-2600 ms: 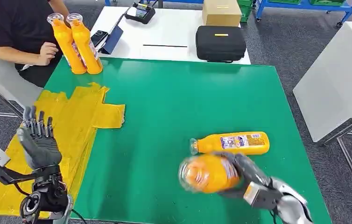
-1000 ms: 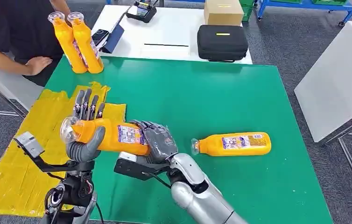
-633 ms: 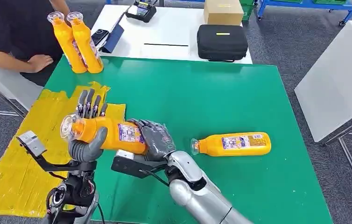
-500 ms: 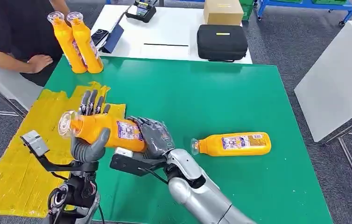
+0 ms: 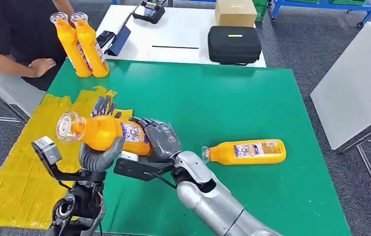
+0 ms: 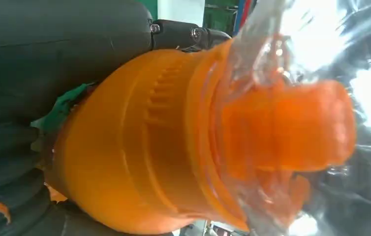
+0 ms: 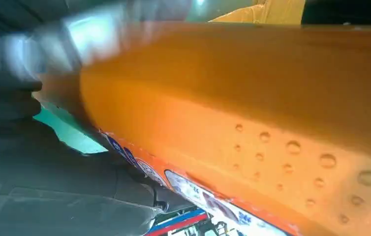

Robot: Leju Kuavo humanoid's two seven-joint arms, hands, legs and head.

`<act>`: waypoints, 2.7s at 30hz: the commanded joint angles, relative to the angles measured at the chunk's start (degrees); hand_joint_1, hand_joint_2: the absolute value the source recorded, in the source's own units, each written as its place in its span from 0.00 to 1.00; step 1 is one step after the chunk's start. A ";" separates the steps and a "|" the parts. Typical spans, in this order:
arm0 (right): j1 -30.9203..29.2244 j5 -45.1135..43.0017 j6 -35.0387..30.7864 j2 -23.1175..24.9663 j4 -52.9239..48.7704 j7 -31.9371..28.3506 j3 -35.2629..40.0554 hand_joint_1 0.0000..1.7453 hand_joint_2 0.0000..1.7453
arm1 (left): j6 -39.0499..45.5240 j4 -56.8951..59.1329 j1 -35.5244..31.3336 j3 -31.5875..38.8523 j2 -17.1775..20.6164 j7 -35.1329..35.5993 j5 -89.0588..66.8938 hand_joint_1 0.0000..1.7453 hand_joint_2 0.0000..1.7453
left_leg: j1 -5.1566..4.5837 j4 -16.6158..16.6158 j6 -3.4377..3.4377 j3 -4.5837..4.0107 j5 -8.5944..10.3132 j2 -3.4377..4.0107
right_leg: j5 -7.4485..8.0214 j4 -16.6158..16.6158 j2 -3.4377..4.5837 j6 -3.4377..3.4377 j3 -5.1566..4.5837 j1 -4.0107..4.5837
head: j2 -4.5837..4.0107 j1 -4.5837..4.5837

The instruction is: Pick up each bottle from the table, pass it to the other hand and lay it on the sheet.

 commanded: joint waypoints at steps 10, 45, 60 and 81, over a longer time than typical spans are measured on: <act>-3.73 -1.52 1.22 2.07 8.05 0.02 8.67 1.00 1.00 | -1.56 3.60 -1.78 -3.95 0.64 0.13 -1.32 1.00 1.00 | -0.02 -0.04 -0.10 0.32 -0.12 0.11 | -0.11 -0.01 -0.01 -0.09 0.28 0.00 | 0.00 0.00; 16.59 -5.28 -4.91 -10.25 -25.07 -3.71 -10.75 0.00 0.00 | 36.60 4.29 8.58 7.97 3.68 -4.41 -46.08 1.00 1.00 | -0.03 -0.12 -0.10 0.28 -0.09 -0.21 | -0.16 -0.13 -0.31 -0.09 0.33 -0.01 | 0.00 0.00; 15.45 -7.73 -3.31 -9.51 -24.64 -4.96 -9.93 0.00 0.00 | 42.78 29.02 3.12 9.10 -0.06 2.36 -78.18 1.00 1.00 | -0.06 -0.15 -0.09 0.33 -0.08 -0.10 | -0.11 -0.14 -0.21 -0.06 0.31 -0.05 | 0.00 0.00; 12.68 -9.23 -1.95 -9.92 -22.05 -4.87 -7.51 0.00 0.00 | 42.78 48.67 -4.42 7.06 0.96 17.72 -93.29 0.00 0.00 | -0.01 -0.08 -0.09 0.28 -0.07 0.08 | -0.03 -0.09 -0.02 -0.06 0.22 0.01 | 0.00 0.00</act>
